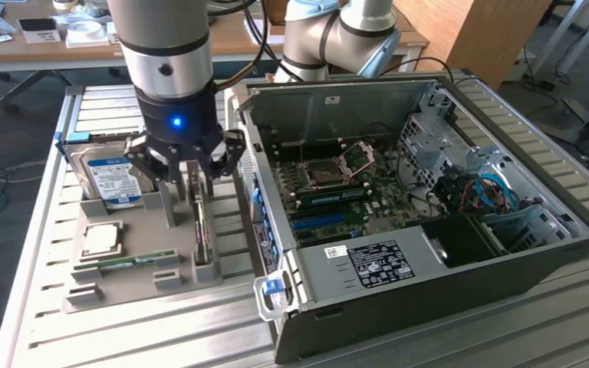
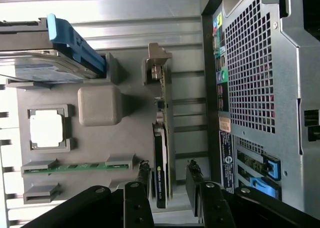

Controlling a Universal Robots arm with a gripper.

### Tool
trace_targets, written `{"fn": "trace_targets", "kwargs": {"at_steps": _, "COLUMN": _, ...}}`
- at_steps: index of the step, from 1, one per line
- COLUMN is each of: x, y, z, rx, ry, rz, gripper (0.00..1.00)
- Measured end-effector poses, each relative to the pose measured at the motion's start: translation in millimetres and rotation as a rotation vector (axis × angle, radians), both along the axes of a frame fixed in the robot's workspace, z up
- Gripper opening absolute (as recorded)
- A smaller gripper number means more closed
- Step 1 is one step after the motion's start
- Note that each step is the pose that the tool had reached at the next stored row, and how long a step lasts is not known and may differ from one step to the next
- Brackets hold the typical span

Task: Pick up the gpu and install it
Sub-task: 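Pick up the gpu and move the gpu toward the slot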

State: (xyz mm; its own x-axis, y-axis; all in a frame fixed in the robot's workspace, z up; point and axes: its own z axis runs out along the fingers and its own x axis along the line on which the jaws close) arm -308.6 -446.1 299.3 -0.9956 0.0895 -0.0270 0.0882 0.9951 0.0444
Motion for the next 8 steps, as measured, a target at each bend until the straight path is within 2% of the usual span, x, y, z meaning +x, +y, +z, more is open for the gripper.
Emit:
{"fn": "trace_targets", "kwargs": {"at_steps": 4, "x": 0.0, "y": 0.0, "z": -7.1, "rx": 0.0000, "ry": 0.0001, "rz": 0.000, "gripper": 0.43}}
{"fn": "trace_targets", "kwargs": {"at_steps": 8, "x": 0.0, "y": 0.0, "z": -7.9, "rx": -0.0002, "ry": 0.0002, "rz": 0.000, "gripper": 0.43}}
